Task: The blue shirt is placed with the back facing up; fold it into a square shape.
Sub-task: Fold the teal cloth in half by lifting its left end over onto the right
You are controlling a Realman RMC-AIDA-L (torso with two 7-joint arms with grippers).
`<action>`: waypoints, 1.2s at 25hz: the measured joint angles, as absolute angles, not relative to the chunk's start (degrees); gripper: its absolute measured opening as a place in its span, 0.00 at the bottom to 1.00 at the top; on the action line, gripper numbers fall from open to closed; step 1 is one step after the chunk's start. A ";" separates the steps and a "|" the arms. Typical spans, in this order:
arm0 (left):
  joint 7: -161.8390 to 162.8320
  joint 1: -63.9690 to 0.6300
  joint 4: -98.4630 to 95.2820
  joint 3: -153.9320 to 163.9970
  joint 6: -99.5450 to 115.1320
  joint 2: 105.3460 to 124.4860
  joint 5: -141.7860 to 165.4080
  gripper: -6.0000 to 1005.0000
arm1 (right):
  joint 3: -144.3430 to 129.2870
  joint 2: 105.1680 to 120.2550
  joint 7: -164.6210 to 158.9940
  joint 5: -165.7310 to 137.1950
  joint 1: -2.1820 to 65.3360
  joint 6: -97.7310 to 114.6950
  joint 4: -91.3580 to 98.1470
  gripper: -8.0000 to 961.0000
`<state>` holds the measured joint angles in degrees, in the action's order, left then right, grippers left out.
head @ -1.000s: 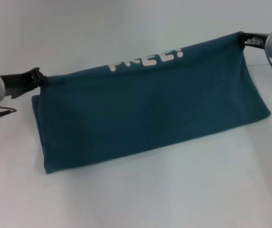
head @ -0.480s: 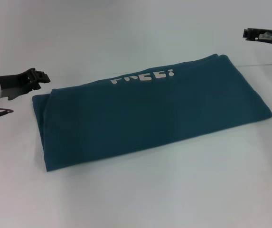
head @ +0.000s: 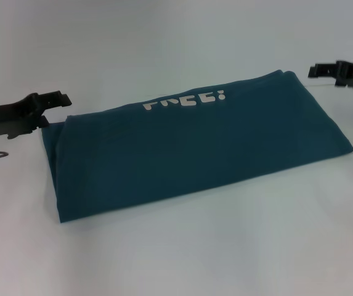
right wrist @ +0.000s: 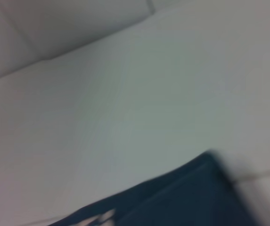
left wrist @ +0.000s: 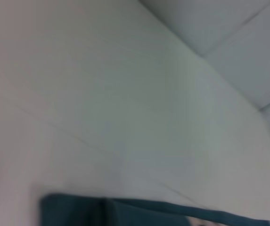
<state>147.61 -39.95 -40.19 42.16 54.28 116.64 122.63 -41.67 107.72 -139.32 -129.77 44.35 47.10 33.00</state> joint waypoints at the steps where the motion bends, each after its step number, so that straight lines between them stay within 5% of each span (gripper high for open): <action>1: 147.51 -38.57 -41.73 42.08 56.48 116.82 120.98 0.66 | -39.73 108.18 -139.37 -128.66 42.40 51.95 35.33 0.67; 6: 145.78 -31.66 -46.11 38.35 68.75 118.75 113.40 0.78 | -33.71 109.35 -137.76 -118.03 32.34 71.20 40.41 0.86; 13: 144.25 -26.65 -42.35 35.57 76.52 120.82 109.20 0.91 | -31.19 109.42 -132.92 -111.91 23.18 85.35 38.30 0.86; 30: 140.29 -24.90 -28.16 34.92 68.45 121.57 106.77 0.90 | -30.25 109.07 -127.09 -112.15 23.26 88.30 32.76 0.86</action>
<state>140.29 -24.90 -28.16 34.92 68.45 121.57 106.77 -30.26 109.07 -127.09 -112.15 23.26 88.30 32.76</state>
